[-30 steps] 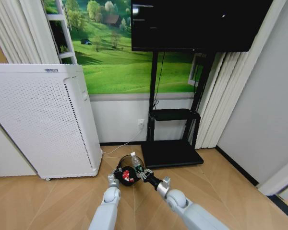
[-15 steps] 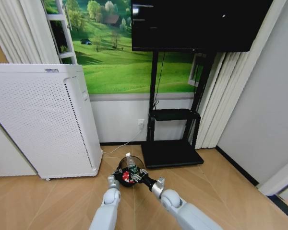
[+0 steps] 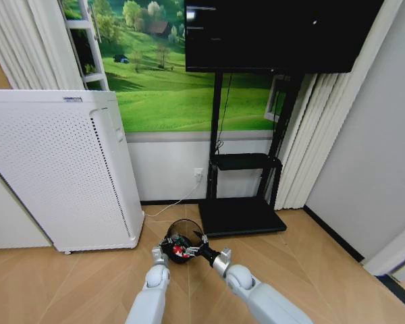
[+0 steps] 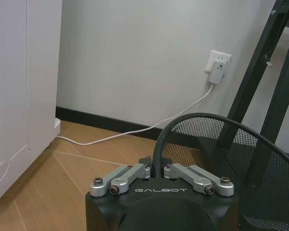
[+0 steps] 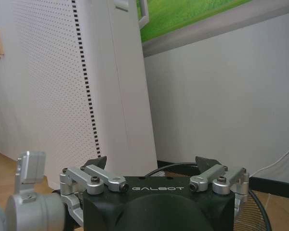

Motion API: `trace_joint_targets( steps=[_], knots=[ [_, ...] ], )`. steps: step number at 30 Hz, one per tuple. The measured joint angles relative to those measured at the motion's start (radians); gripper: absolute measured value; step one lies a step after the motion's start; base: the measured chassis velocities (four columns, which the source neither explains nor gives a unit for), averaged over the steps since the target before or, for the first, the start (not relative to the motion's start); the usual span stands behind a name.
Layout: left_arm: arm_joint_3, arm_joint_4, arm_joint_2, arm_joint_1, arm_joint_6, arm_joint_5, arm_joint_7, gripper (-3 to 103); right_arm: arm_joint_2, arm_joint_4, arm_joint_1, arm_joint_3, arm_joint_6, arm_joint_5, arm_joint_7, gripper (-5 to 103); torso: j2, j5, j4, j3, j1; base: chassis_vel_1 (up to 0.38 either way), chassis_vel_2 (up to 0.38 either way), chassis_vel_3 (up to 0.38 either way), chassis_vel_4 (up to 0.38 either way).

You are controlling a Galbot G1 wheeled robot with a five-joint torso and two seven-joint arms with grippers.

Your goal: Pick up the trash bin and place the garbage on the floor into it.

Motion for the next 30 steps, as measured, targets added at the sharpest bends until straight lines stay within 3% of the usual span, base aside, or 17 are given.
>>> trace_joint_targets(
  steps=[6,12,18,24,30],
  knots=[
    [-0.007,-0.097,0.005,0.056,0.008,-0.003,-0.011,6,-0.033,-0.003,-0.005,0.079,0.013,0.053,0.037,100,0.000,0.0001,0.0001,0.000,0.000,0.000,0.000,0.000,0.000],
    [-0.013,-0.288,0.049,0.172,-0.026,0.009,-0.012,6,-0.095,-0.005,-0.056,0.232,0.055,0.099,0.073,100,0.000,0.0001,0.0002,0.000,0.000,0.000,0.000,0.000,0.000],
    [-0.036,-0.428,0.074,0.261,-0.053,0.004,-0.008,6,-0.111,-0.042,-0.105,0.351,0.109,0.055,0.054,100,0.000,-0.0003,0.0000,0.000,0.000,0.000,0.000,0.000,0.000],
    [-0.099,-0.630,0.107,0.423,-0.118,0.051,0.025,6,-0.086,-0.151,-0.167,0.505,0.240,-0.029,0.029,100,0.000,0.0001,0.0002,0.000,0.000,0.000,0.000,0.000,0.000],
    [-0.180,-0.753,0.121,0.534,-0.142,0.044,0.043,6,-0.065,-0.166,-0.269,0.644,0.268,-0.066,0.028,100,0.000,-0.0001,-0.0001,0.000,0.000,0.000,0.000,0.000,0.000]
  ],
)
